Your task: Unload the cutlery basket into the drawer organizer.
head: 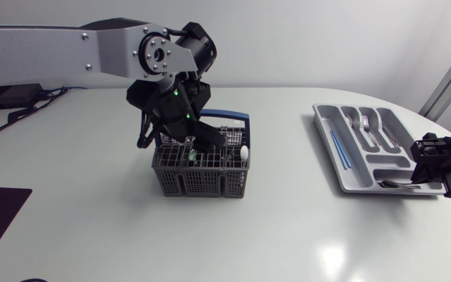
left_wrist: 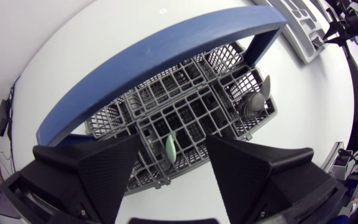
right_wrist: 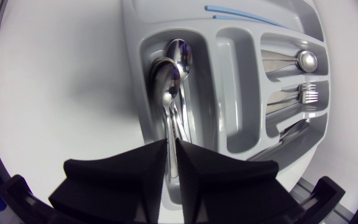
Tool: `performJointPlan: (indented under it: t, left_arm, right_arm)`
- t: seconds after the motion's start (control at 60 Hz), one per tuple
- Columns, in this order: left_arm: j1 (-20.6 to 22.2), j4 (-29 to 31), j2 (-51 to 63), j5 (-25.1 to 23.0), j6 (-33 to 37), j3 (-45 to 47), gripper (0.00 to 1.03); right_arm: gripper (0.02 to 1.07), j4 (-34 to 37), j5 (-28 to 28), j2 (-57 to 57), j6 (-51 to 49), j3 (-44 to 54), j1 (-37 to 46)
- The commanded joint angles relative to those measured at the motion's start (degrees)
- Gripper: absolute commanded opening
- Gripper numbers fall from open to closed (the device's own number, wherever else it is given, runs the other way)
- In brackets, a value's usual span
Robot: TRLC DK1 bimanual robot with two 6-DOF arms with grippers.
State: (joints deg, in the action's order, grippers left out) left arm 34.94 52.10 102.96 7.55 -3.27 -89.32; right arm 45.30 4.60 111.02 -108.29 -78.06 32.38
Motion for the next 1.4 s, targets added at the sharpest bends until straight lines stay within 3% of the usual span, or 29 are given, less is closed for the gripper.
performJointPlan:
  t: [0.0,0.183,0.417,0.75,1.383]
  left_arm:
    - [-0.4,0.81,1.54,-0.43,-1.3,-0.95,0.74]
    - [-0.75,0.9,1.72,-0.26,-1.39,-0.95,0.7]
    - [-2.51,0.81,0.49,-0.26,-1.04,0.64,0.63]
    - [-2.24,0.29,-0.92,-0.34,-1.13,2.92,0.58]
    - [-0.57,-2.35,-1.97,-0.34,-1.48,5.03,0.3]
  right_arm:
    - [0.39,-0.3,-0.29,-0.37,-1.66,0.45,0.14]
    - [0.61,-0.56,1.55,-5.2,-1.66,2.92,-0.39]
    - [0.68,1.72,4.98,-10.91,-0.17,4.94,-2.23]
    - [0.89,6.38,9.02,-16.63,15.21,5.2,-9.18]
    - [0.89,4.8,11.83,-33.24,32.79,18.82,-26.05]
